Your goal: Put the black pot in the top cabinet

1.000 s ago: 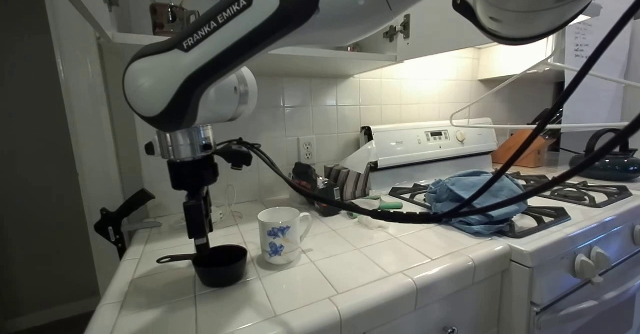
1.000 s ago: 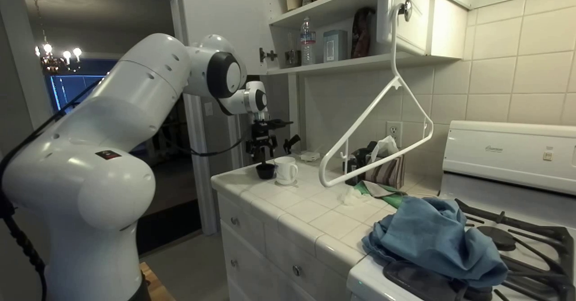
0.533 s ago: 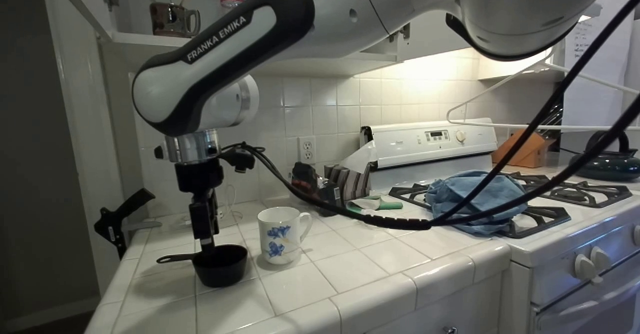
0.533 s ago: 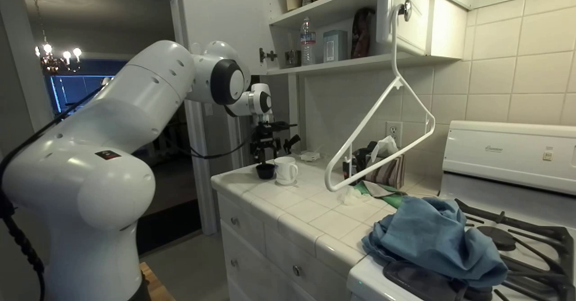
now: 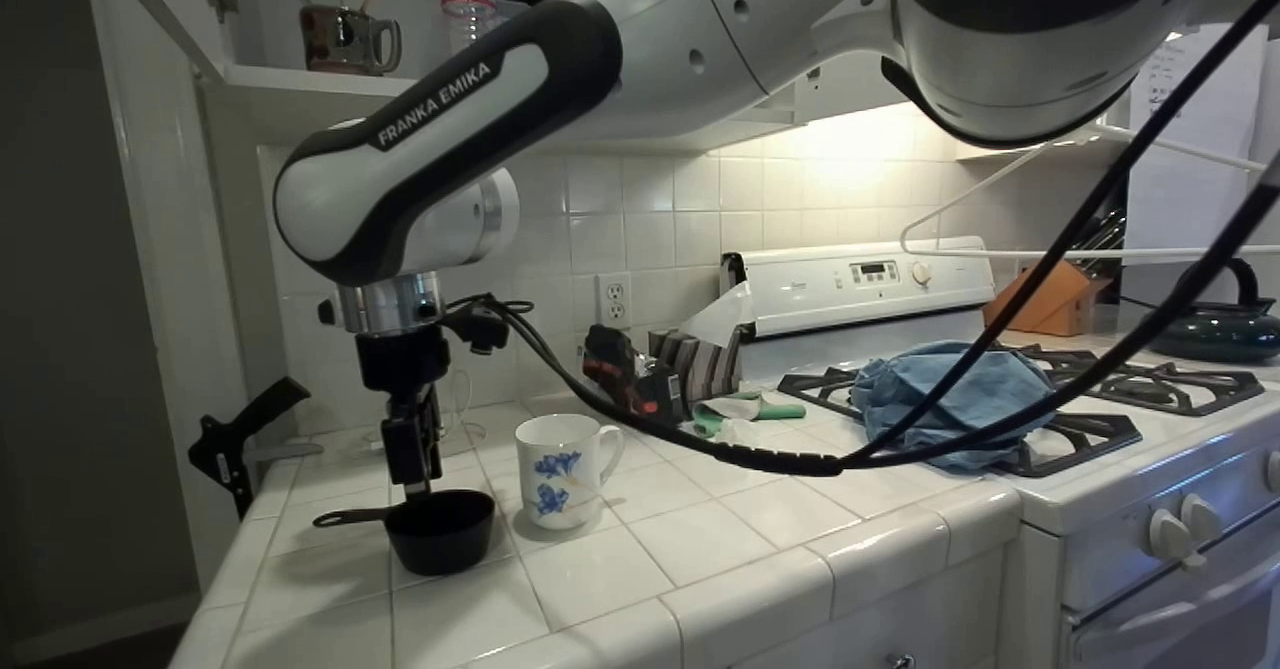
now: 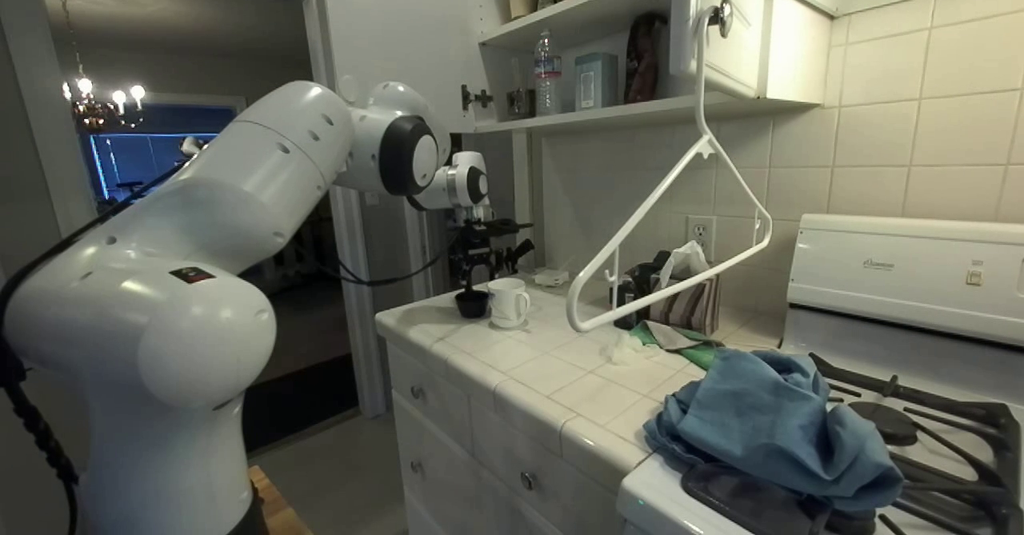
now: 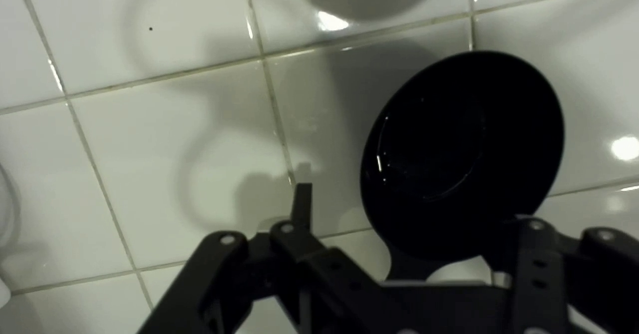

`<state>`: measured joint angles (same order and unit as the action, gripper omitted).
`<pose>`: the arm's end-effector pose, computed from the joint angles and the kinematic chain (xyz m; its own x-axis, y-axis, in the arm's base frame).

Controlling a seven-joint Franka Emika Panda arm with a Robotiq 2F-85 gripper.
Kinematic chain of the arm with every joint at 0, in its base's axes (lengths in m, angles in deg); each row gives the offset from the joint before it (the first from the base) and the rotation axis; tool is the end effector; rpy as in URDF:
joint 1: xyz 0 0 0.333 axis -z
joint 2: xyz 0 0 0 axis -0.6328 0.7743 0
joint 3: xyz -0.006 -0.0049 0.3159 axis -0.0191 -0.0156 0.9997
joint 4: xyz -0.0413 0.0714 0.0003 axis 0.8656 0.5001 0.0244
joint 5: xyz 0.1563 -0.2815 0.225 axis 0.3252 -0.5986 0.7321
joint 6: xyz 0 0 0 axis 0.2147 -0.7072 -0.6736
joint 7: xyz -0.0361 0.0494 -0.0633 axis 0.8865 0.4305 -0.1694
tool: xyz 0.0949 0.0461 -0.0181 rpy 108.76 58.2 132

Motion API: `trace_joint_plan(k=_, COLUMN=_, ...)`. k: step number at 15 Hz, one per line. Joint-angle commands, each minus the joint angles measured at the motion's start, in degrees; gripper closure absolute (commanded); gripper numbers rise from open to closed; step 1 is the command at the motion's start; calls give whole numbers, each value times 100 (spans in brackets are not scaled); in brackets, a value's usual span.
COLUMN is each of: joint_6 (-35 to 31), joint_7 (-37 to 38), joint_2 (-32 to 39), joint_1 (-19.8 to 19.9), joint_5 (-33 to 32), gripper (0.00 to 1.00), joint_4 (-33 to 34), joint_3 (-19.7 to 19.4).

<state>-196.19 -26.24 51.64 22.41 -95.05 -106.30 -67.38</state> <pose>0.6957 0.3197 0.2916 0.3346 0.9403 -0.0620 0.9421 -0.3324 0.0440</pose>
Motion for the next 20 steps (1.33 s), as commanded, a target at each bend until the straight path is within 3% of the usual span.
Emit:
trace_joint_plan(k=1, joint_6=151, joint_7=142, joint_2=202, joint_1=-14, joint_5=100, gripper=31, joint_4=294, joint_3=6)
trace_joint_plan(k=7, joint_6=122, joint_7=253, joint_2=234, joint_1=5, joint_5=103, gripper=81, joint_4=272, joint_3=22)
trace_joint_plan(k=10, joint_6=123, joint_7=282, joint_2=222, joint_1=5, joint_5=98, gripper=99, joint_4=261, joint_3=23)
trace_joint_plan(k=15, joint_6=534, joint_7=259, joint_2=31, joint_1=-24, joint_5=90, gripper=99, joint_4=206, joint_3=57)
trace_joint_plan(k=20, joint_6=1341, joint_7=275, joint_2=-834, joint_1=-5, joint_5=-28, gripper=99, joint_4=-310, joint_3=93)
